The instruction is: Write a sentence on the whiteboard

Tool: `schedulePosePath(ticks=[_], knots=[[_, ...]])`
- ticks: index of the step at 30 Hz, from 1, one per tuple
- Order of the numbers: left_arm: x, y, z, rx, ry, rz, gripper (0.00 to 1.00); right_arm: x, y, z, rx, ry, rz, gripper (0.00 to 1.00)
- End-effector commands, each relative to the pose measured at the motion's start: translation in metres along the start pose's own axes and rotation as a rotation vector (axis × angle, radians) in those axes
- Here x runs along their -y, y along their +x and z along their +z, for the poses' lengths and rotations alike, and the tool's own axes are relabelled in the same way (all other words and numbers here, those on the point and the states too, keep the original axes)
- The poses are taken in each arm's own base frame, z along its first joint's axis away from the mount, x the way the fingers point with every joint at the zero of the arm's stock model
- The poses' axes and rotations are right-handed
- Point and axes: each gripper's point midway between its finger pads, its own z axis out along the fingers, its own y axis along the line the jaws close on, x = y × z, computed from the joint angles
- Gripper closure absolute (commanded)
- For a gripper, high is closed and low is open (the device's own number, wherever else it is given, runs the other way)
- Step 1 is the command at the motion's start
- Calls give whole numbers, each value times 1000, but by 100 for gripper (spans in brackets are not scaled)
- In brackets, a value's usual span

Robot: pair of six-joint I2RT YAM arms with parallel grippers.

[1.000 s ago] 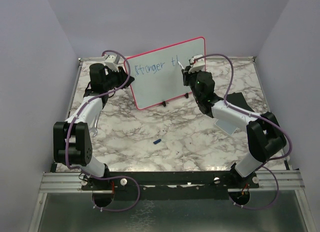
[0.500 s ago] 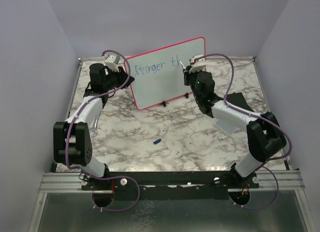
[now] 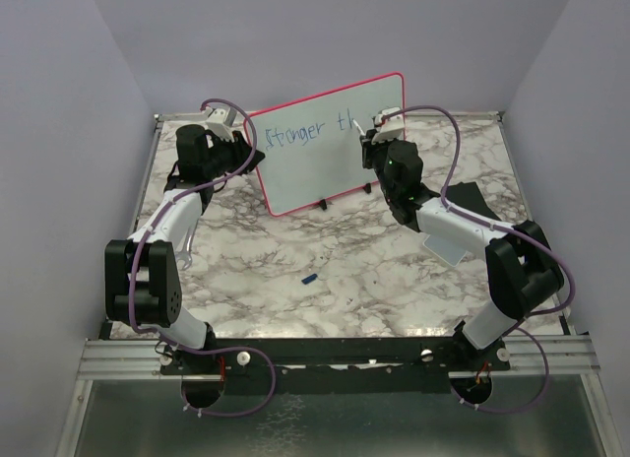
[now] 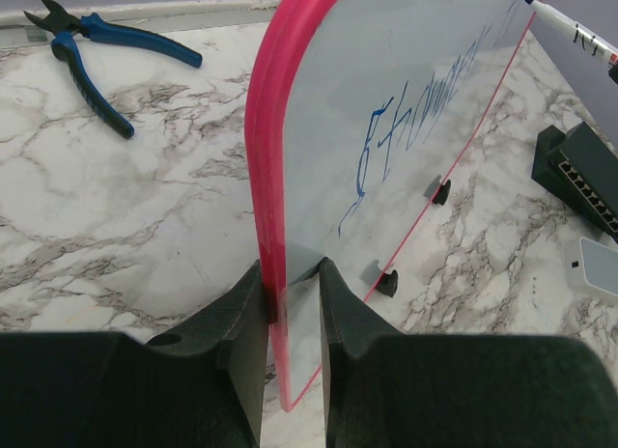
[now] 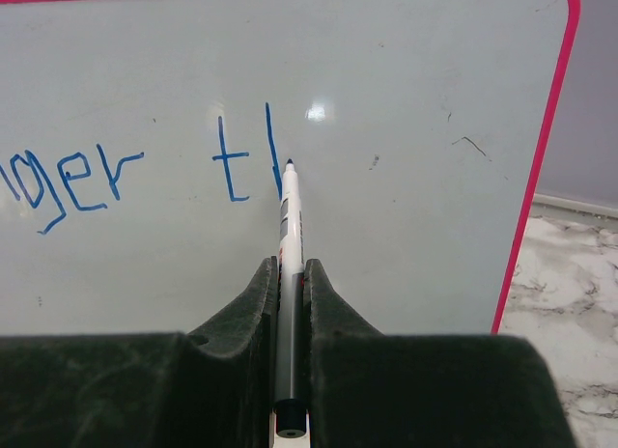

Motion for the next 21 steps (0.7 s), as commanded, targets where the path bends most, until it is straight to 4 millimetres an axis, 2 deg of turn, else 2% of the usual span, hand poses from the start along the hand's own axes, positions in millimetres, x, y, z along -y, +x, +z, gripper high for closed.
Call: schedulePosePath(ticks=[1, 8, 15, 21], knots=[[0, 1, 0, -14, -18, 17, 90, -3, -8, 4, 14, -24, -10, 100], [0, 1, 0, -14, -19, 16, 90, -6, -7, 6, 10, -39, -9, 99], [0, 1, -1, -14, -19, 16, 90, 3, -5, 9, -6, 20, -11, 99], [0, 1, -1, -13, -18, 18, 90, 3, 0, 10, -23, 22, -12, 100]])
